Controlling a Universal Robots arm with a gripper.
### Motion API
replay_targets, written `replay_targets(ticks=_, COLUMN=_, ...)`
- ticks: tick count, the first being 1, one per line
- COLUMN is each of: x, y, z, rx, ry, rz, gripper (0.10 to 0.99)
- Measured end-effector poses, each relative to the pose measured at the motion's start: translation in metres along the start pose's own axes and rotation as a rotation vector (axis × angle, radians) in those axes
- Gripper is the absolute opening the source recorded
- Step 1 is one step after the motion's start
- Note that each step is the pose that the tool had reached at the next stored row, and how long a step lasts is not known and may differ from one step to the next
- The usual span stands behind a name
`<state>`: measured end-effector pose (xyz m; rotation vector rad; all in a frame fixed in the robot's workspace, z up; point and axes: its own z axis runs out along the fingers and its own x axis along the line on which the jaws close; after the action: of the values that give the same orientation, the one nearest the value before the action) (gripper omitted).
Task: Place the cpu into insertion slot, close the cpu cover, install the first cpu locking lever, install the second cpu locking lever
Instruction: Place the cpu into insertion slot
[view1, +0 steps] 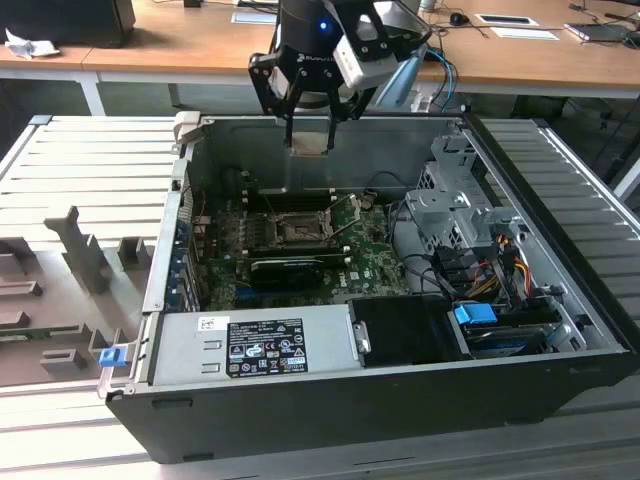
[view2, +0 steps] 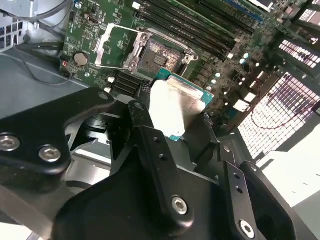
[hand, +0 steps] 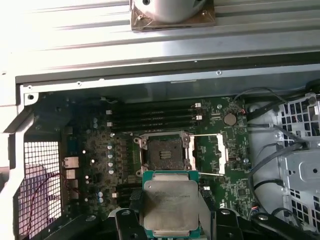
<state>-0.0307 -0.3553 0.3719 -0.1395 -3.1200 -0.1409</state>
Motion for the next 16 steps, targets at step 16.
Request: replay_targets(ticks=16, x=0.0, y=-0.0003, z=0.0029, rx=0.0, ry=-0.0107, rz=0.116, gripper=0.525)
